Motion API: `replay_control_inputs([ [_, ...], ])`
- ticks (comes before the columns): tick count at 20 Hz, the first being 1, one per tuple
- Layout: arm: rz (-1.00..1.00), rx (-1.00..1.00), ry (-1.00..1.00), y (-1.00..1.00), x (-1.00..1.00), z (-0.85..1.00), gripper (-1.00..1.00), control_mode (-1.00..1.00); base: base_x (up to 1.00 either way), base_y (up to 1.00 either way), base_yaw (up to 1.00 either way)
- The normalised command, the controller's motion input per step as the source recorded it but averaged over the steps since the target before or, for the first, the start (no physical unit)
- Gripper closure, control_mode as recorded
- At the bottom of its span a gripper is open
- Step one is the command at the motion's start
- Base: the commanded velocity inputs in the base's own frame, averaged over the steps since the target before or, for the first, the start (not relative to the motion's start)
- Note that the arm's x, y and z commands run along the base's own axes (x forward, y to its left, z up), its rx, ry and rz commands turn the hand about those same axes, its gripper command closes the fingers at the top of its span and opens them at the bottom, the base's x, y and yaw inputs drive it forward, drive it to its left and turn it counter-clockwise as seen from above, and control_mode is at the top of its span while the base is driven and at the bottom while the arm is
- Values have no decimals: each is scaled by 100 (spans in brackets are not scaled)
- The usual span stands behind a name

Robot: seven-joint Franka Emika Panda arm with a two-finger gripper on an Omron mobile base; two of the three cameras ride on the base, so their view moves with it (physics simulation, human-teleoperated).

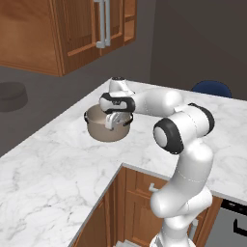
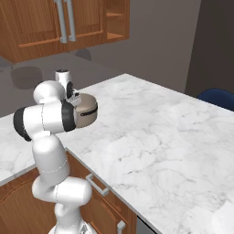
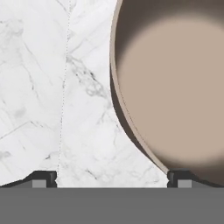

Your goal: Pick the pot and glass cup and place them in the sink. Then turn on the water.

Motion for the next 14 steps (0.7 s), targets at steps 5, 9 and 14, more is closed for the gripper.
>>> replay_control_inputs([
  [5,0,0,0,0,19,-11,-100,-100,0,0,0],
  [9,0,0,0,0,18,-8,-100,-100,0,0,0],
  [14,0,0,0,0,20,-6,-100,-100,0,0,0],
])
